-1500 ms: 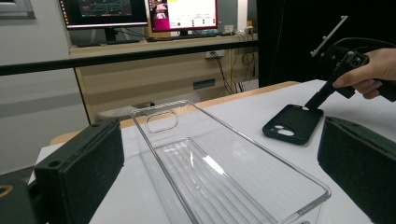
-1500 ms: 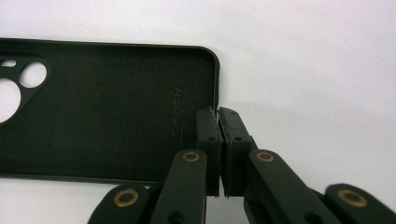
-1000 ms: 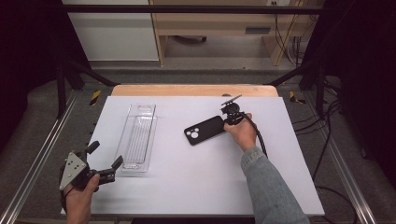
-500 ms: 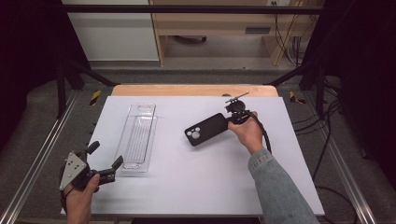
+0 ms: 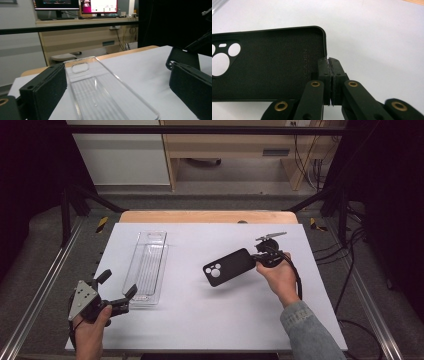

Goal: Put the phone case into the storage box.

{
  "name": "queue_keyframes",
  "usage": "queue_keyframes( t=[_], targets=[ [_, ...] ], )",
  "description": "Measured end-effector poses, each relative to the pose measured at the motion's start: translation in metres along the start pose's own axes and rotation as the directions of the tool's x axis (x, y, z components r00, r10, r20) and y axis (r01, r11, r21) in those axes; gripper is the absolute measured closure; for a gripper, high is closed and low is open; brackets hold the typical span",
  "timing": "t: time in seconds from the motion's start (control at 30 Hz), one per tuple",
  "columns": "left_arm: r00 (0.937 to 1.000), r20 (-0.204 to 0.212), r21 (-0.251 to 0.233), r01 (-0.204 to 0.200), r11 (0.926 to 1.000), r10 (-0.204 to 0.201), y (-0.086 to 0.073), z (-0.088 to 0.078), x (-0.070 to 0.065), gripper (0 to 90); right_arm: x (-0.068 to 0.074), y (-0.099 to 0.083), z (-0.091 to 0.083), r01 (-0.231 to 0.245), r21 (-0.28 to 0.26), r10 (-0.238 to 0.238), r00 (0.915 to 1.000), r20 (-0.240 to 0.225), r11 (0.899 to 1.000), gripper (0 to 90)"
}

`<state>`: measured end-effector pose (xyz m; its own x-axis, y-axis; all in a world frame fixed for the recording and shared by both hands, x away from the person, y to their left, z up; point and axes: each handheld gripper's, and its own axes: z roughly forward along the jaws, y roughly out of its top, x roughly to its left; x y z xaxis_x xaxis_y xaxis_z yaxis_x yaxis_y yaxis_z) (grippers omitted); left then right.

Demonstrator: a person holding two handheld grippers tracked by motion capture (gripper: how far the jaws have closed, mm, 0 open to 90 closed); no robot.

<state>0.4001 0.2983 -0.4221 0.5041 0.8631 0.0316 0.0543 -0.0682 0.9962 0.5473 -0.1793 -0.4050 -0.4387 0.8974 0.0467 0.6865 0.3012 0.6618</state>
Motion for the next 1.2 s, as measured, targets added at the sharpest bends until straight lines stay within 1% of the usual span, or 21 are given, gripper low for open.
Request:
queue_keyframes(
  t=[0.03,0.1,0.13,0.27,0.37,0.43,0.53,0.67,0.7,0.8,0.9,1.0,1.07,1.13,1.2],
  targets=[
    [1.0000,0.006,0.009,-0.004,1.0000,0.004,0.003,0.002,-0.003,1.0,0.000,-0.004,-0.004,-0.007,-0.010,0.007,1.0000,-0.001,1.000,89.5],
    [0.9999,0.013,0.033,0.000,0.9994,-0.001,0.009,0.008,-0.010,1.1,-0.001,-0.010,-0.011,-0.013,-0.025,0.013,0.9999,-0.001,1.000,89.5],
    [0.9999,0.016,0.037,0.003,0.9993,-0.004,0.011,0.009,-0.013,1.2,-0.001,-0.014,-0.015,-0.017,-0.035,0.017,0.9999,-0.001,0.999,89.5],
    [0.9980,0.035,0.077,0.049,0.9958,-0.052,0.017,0.019,-0.023,1.4,0.001,-0.024,-0.024,-0.018,-0.057,0.018,0.9998,-0.007,0.998,89.5],
    [0.9968,0.040,0.110,0.065,0.9918,-0.069,0.022,0.027,-0.030,1.9,0.004,-0.031,-0.029,-0.019,-0.076,0.018,0.9998,-0.012,0.997,89.4],
    [0.9967,0.045,0.124,0.061,0.9904,-0.067,0.026,0.033,-0.034,2.1,0.007,-0.036,-0.031,-0.016,-0.084,0.015,0.9998,-0.016,0.996,89.4],
    [0.9972,0.052,0.149,0.045,0.9878,-0.053,0.032,0.041,-0.041,2.4,0.009,-0.041,-0.030,-0.014,-0.091,0.012,0.9997,-0.022,0.996,89.5],
    [0.9970,0.065,0.174,0.031,0.9842,-0.043,0.037,0.051,-0.049,2.5,0.007,-0.046,-0.028,-0.018,-0.096,0.015,0.9995,-0.029,0.995,89.5],
    [0.9970,0.066,0.186,0.026,0.9822,-0.039,0.038,0.053,-0.051,2.5,0.007,-0.047,-0.028,-0.016,-0.096,0.013,0.9995,-0.027,0.995,89.5],
    [0.9966,0.072,0.209,0.024,0.9776,-0.040,0.038,0.058,-0.057,2.6,0.005,-0.050,-0.027,-0.022,-0.091,0.020,0.9993,-0.033,0.996,89.5],
    [0.9951,0.077,0.235,0.042,0.9712,-0.062,0.037,0.065,-0.062,3.0,0.003,-0.052,-0.027,-0.027,-0.090,0.024,0.9992,-0.033,0.996,89.4],
    [0.9944,0.083,0.257,0.042,0.9654,-0.066,0.037,0.069,-0.067,3.3,0.001,-0.053,-0.029,-0.027,-0.085,0.024,0.9993,-0.029,0.996,89.4],
    [0.9931,0.090,0.267,0.049,0.9624,-0.075,0.038,0.071,-0.071,3.4,0.001,-0.053,-0.030,-0.027,-0.083,0.025,0.9993,-0.026,0.996,89.5],
    [0.9939,0.085,0.277,0.044,0.9600,-0.070,0.038,0.073,-0.073,3.3,0.001,-0.052,-0.030,-0.027,-0.083,0.025,0.9994,-0.023,0.996,89.5],
    [0.9934,0.088,0.288,0.045,0.9564,-0.073,0.039,0.075,-0.077,3.2,0.001,-0.051,-0.030,-0.027,-0.083,0.025,0.9994,-0.022,0.996,89.5]
  ],
)
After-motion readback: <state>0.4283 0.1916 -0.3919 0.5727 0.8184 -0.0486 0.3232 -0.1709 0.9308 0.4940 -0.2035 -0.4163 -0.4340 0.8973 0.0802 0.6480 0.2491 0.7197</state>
